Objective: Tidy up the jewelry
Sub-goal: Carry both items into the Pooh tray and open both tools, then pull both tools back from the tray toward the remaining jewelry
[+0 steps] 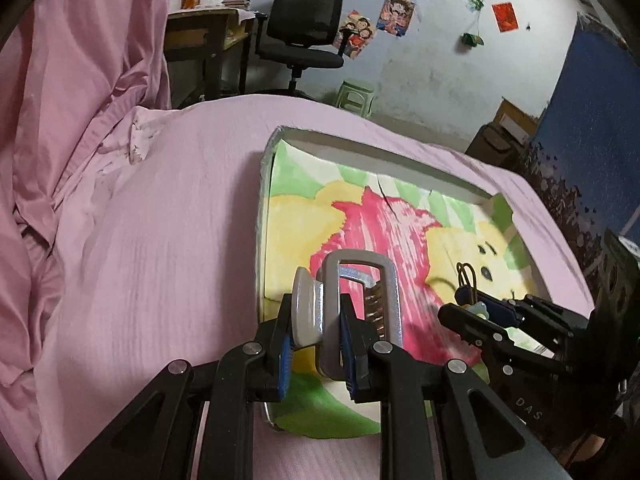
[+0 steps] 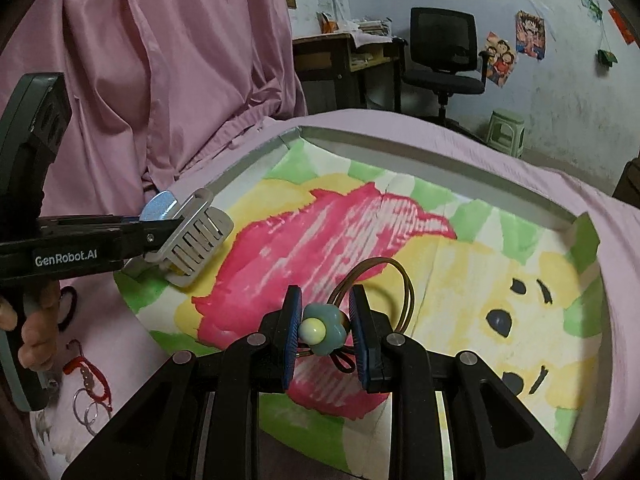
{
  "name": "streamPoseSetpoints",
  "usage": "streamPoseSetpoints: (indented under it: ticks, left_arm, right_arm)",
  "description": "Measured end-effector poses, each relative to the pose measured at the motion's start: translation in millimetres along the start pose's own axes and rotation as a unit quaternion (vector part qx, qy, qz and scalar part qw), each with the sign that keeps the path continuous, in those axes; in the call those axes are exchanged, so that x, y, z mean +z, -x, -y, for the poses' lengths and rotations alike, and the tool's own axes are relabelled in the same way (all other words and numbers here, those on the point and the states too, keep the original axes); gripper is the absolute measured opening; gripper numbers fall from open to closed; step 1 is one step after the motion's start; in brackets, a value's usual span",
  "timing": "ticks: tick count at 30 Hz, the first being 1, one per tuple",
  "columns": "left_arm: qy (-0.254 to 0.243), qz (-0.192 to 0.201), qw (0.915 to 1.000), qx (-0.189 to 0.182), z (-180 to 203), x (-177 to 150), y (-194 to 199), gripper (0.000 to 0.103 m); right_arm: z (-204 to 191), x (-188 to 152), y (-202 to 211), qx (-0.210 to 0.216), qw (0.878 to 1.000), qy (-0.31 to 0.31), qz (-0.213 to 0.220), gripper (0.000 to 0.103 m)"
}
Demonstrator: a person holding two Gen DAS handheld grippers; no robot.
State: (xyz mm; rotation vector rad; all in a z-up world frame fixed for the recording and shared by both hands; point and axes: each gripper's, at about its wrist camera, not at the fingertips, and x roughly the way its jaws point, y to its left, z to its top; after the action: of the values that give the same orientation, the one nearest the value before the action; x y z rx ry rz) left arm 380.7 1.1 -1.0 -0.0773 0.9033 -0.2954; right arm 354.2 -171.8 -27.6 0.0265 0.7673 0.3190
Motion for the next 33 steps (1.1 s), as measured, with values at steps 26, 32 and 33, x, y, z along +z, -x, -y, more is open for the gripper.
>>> streamPoseSetpoints:
  ticks: [26,32,33]
  left_arm:
    - [-0.014,0.163,0.9863,0.021,23.0,-59.2,88.1,0.083]
    - [-0.029,0.209,0.9762,0.049,30.7,-92.1,121.6,0.098]
    - [-0.031,0.213,0.9751,0.054,31.3,-99.8,126.6,0.098]
  right_arm:
    - [9.2,-33.9,89.0,-0.044,0.988,-0.055,0.138,0.079]
    - [-2.7,-52.2,124.1,-0.049,0.979,-0.057,0.190,0.095]
    - [-4.3,-55.0,128.3,-0.049,0.978,-0.057,0.196,0.096]
